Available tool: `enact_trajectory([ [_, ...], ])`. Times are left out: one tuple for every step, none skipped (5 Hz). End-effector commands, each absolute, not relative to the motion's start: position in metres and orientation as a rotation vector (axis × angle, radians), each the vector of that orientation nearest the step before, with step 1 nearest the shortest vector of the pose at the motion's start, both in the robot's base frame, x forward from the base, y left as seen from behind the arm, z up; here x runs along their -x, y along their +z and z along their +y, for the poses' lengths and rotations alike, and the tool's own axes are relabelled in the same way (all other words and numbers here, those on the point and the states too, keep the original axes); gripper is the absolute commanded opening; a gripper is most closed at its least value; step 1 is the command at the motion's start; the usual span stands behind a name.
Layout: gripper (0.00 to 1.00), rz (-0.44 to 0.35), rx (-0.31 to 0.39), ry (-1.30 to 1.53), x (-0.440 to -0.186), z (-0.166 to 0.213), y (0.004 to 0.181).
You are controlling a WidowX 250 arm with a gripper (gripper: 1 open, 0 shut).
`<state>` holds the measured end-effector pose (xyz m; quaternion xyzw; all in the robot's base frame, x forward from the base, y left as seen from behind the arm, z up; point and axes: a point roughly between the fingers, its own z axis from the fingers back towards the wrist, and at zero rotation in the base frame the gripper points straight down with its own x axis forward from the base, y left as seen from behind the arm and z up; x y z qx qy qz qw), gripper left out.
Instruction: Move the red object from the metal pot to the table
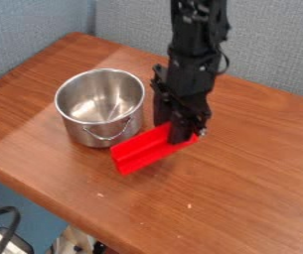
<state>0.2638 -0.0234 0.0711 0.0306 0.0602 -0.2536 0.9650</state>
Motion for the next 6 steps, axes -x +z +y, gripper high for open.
enact_trajectory([
  [0.0, 0.087, -0.071, -0.52, -0.272, -0.02, 0.073],
  [0.0, 0.086, -0.068, -0.461, -0.273, -0.014, 0.088],
  [0.0, 0.086, -0.068, -0.445, -0.278, -0.012, 0.103],
  [0.0, 0.068, -0.066, -0.473, -0.28, -0.005, 0.117],
  [0.0, 0.05, -0.066, -0.513, -0.275, -0.005, 0.121],
  [0.0, 0.036, -0.063, -0.533, -0.276, -0.008, 0.112],
])
